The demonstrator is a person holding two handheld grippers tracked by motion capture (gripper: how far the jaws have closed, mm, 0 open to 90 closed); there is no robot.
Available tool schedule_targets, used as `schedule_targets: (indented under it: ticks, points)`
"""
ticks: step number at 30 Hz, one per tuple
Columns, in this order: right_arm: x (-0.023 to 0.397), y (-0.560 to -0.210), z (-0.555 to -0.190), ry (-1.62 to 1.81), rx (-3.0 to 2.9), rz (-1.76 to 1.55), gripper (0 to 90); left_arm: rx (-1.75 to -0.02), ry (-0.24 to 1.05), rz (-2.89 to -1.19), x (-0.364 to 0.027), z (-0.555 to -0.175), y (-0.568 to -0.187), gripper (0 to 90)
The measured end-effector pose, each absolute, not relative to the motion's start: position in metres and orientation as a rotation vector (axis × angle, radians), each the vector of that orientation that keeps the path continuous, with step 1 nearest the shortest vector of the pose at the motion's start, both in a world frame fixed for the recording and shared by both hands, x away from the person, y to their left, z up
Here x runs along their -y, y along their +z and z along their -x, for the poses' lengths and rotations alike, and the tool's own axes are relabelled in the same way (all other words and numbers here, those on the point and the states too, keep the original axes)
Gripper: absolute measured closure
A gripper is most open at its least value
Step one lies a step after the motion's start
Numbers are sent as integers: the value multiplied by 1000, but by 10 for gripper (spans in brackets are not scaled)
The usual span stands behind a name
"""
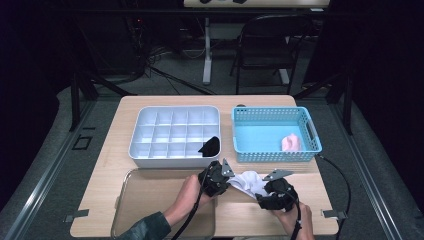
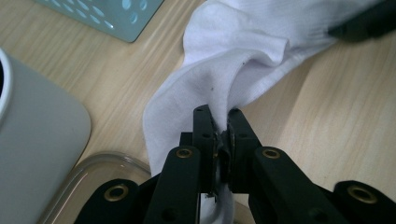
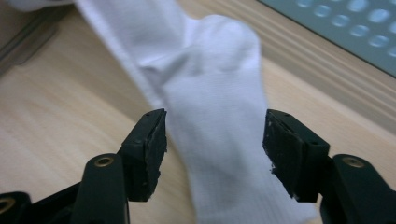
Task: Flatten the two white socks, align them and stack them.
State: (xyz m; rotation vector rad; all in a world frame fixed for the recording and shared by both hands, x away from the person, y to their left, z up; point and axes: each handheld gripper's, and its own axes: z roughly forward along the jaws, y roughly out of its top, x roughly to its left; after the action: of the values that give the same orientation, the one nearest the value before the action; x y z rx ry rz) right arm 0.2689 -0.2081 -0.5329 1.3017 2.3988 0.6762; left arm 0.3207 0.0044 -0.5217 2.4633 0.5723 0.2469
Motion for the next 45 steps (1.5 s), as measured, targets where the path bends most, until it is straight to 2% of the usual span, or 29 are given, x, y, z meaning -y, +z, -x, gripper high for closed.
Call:
schedule_targets:
  ticks: [4, 6, 8, 9, 11, 15, 17, 25, 27, 31, 34, 38, 41, 43, 45]
  points:
    - [191, -545, -264, 596, -2439, -1238, 320, -587, 246, -2449, -5, -320, -519, 846]
    - [187, -550, -264, 542, -2436, -1210, 344, -590, 250, -2442, -6, -320, -518, 846]
    - [186, -554, -265, 505, -2415, -1186, 455, -590, 240, -2437, -8, -321, -516, 846]
    - [186, -557, -265, 511, -2396, -1194, 455, -591, 235, -2434, -9, -321, -516, 846]
    - [191, -555, -267, 503, -2378, -1184, 581, -592, 225, -2432, -12, -321, -515, 846]
    - [199, -549, -270, 505, -2338, -1149, 725, -580, 229, -2432, -14, -320, -512, 845]
    - [200, -545, -270, 524, -2327, -1135, 759, -577, 235, -2437, -15, -319, -512, 844]
    - [213, -508, -266, 654, -2496, -1244, 780, -572, 180, -2458, -29, -311, -508, 830]
    - [213, -505, -264, 711, -2531, -1273, 781, -561, 209, -2473, -32, -306, -507, 810]
    - [209, -508, -273, 745, -2600, -1339, 782, -552, 256, -2503, -33, -303, -514, 673]
    - [213, -509, -283, 755, -2647, -1400, 783, -518, 347, -2518, -29, -299, -516, 469]
    - [219, -506, -290, 802, -2658, -1450, 784, -455, 393, -2517, -21, -294, -515, 314]
    - [221, -507, -295, 827, -2681, -1485, 783, -391, 398, -2538, -12, -291, -521, 308]
    - [225, -508, -299, 837, -2692, -1519, 783, -354, 420, -2553, -7, -290, -524, 363]
    - [228, -510, -304, 838, -2713, -1547, 782, -344, 413, -2573, -4, -291, -529, 454]
